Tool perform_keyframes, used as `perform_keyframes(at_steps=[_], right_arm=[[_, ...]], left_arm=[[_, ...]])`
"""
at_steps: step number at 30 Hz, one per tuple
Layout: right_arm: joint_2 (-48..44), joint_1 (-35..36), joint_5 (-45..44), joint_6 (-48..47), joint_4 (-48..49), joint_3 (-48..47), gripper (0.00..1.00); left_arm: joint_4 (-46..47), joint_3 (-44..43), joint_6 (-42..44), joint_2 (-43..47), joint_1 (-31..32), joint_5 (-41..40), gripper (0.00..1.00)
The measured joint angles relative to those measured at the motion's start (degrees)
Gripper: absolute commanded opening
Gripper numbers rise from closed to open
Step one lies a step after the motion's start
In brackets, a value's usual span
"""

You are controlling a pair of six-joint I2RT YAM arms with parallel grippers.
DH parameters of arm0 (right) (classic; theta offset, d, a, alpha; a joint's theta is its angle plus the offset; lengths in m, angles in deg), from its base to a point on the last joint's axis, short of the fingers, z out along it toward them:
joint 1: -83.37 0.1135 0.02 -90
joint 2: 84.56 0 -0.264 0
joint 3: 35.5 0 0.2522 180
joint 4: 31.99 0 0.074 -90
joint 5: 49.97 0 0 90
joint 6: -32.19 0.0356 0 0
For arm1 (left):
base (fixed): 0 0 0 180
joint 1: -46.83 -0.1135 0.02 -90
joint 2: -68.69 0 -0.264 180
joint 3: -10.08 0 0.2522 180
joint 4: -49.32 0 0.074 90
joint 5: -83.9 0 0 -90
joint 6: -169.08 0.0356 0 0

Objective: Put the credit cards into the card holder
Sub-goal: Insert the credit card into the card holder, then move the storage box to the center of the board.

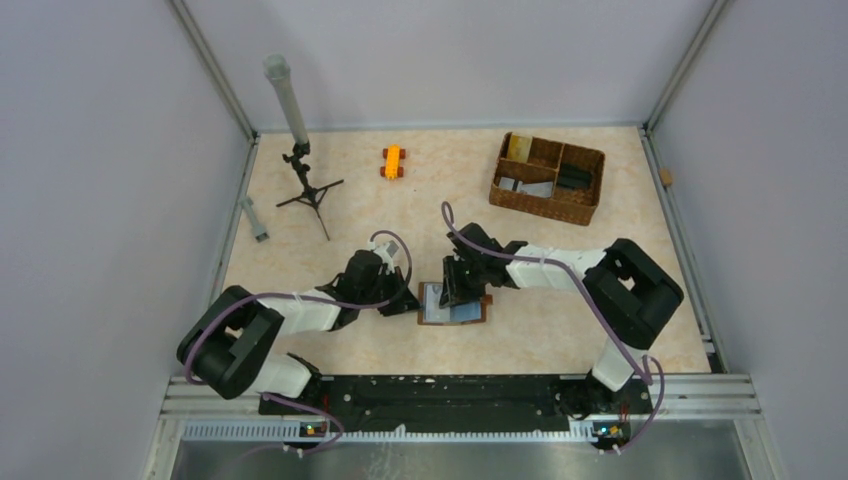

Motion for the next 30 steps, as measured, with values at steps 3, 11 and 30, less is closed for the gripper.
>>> perform_keyframes(at_steps=[3, 11, 30], right_arm=[[0.5, 0.2, -0.3, 0.1, -0.6, -0.8, 0.34], [0.4, 0.8, -1.0, 0.1, -0.3, -1.8, 0.51], [-11.1, -22.8, -21.1, -15.9, -16.4, -16.7, 0.54]], left_arm=[[0.0, 0.0, 0.0, 0.0, 0.0, 0.0, 0.00], [-1.8, -0.1, 0.2, 1.2, 0.0, -1.4, 0.05], [-20.2, -9.0, 4.3, 9.7, -5.3, -10.0, 0.73]])
